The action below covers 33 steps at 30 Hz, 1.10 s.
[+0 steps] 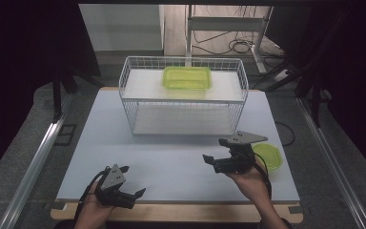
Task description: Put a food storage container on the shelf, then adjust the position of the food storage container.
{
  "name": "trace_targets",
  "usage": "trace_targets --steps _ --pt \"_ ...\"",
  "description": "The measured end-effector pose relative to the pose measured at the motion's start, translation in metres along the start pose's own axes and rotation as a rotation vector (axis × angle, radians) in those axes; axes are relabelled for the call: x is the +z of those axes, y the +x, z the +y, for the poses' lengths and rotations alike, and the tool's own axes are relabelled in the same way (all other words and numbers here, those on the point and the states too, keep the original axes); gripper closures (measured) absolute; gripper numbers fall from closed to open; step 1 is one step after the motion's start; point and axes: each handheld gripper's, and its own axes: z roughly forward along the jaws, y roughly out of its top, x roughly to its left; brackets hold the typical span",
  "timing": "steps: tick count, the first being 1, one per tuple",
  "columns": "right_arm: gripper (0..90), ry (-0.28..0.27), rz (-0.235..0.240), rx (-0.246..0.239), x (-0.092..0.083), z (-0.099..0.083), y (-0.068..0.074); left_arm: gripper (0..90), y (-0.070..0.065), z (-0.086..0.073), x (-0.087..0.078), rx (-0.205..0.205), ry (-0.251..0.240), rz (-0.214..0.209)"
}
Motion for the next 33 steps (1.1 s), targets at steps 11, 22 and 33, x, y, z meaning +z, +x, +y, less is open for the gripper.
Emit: trace_targets --steps 11,22,33 --pt "14.2 0.021 -0.043 0.003 -0.009 -0.041 -0.002 4.5 -0.005 0.005 -0.003 0.004 0.04 0.033" --pt "12.5 0.109 -0.066 -0.043 0.005 -0.069 -0.007 2.9 -0.005 -0.001 0.001 0.067 0.057 0.081" --pt "8.1 0.115 -0.115 -0.031 0.003 -0.066 -0.005 2.7 -0.005 -0.002 0.003 0.079 0.069 0.085"
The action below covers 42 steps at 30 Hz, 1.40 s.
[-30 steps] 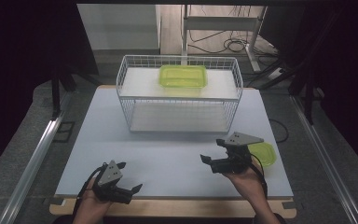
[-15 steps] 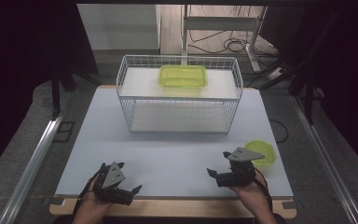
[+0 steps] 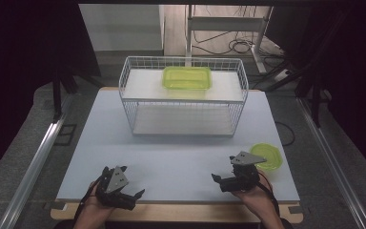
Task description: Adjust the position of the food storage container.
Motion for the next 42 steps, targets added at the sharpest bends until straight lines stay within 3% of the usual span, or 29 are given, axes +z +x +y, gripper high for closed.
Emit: trace_targets --steps 2,6,10,16,24,28,34,42 --pt "16.9 -0.014 -0.03 0.012 -0.005 0.002 -0.003 2.7 0.0 0.0 0.0 -0.002 -0.001 0.0" --pt "44.3 -0.009 -0.063 0.041 -0.02 0.003 -0.018 2.7 0.0 0.0 0.0 -0.003 -0.002 0.0" --pt "63.0 -0.041 -0.073 0.079 -0.032 0.001 -0.036 2.7 -0.001 0.0 0.001 0.001 0.006 -0.007" --pt "88.9 -0.028 -0.146 0.096 -0.048 -0.004 -0.063 2.7 -0.002 0.0 0.002 0.006 0.008 -0.009" --pt "89.3 -0.035 -0.274 0.193 -0.069 -0.017 -0.099 2.7 -0.002 0.0 0.004 0.01 0.017 -0.012" --pt "89.3 -0.037 -0.313 0.241 -0.077 -0.025 -0.114 2.7 -0.002 0.0 0.005 0.011 0.019 -0.015" --pt "89.3 -0.028 -0.362 0.274 -0.081 -0.034 -0.129 2.7 -0.003 0.0 0.006 0.016 0.028 -0.016" --pt "89.2 0.0 -0.42 0.283 -0.081 -0.044 -0.142 2.7 -0.003 0.0 0.007 0.015 0.028 -0.022"
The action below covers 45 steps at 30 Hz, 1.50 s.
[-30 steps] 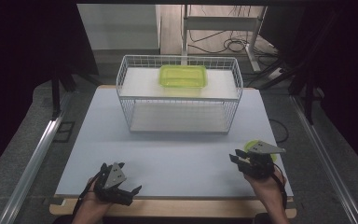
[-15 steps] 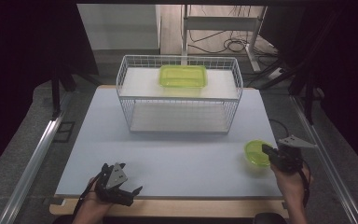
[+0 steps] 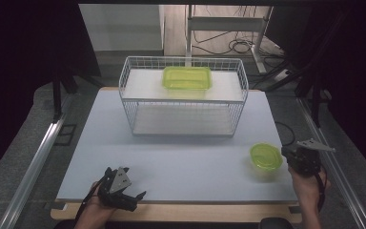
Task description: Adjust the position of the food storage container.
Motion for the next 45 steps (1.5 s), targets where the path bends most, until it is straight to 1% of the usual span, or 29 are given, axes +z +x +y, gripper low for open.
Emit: trace_targets --steps 2,9,13,19,24,34,41,45 --pt "89.1 0.01 -0.012 -0.006 0.002 -0.002 -0.001 2.7 0.0 0.0 0.0 0.002 0.001 0.001" --pt "88.0 0.044 -0.018 -0.012 0.013 -0.007 -0.001 2.7 -0.001 0.0 0.001 0.005 0.007 0.0" --pt "88.1 0.044 -0.008 -0.004 0.014 -0.008 0.001 2.7 -0.001 0.0 0.001 0.005 0.008 -0.004" --pt "88.3 0.053 0.026 0.01 0.015 -0.008 0.007 2.7 -0.001 0.0 0.002 0.008 0.01 -0.003" --pt "88.3 0.055 0.066 0.015 0.016 -0.007 0.018 2.7 -0.002 0.0 0.002 0.012 0.013 -0.002" --pt "88.3 0.078 0.137 -0.036 0.017 -0.004 0.047 2.7 -0.002 0.0 0.002 0.01 0.012 -0.003" --pt "88.3 0.098 0.181 -0.056 0.018 -0.002 0.067 2.7 -0.002 0.0 0.002 0.013 0.012 -0.001" --pt "88.3 0.107 0.223 -0.069 0.019 -0.001 0.078 2.7 -0.002 0.0 0.001 0.012 0.012 -0.001"
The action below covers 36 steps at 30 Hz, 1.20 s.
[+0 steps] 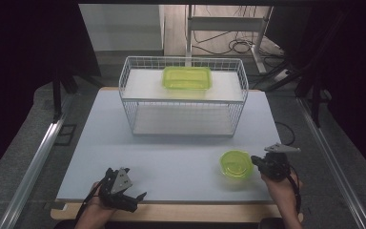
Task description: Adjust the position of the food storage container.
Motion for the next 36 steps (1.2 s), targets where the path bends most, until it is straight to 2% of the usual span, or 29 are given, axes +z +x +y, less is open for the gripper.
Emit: trace_targets --steps 6,11,18,28,36 --pt "88.2 0.011 0.05 -0.023 0.004 0.002 0.015 2.7 0.0 0.0 0.0 0.004 0.003 0.0" --pt "87.4 0.02 0.043 -0.049 0.002 0.001 0.016 2.7 0.0 0.0 -0.001 0.006 0.003 0.004" --pt "87.4 0.061 0.036 -0.036 -0.002 -0.013 0.014 2.7 -0.001 0.0 0.0 0.005 0.005 0.002" --pt "87.4 0.1 0.108 -0.061 0.007 -0.013 0.028 2.7 -0.001 0.001 0.001 0.003 0.005 0.002" --pt "87.3 0.099 0.188 -0.064 0.015 -0.009 0.041 2.7 -0.002 0.001 0.001 0.007 0.007 0.0"
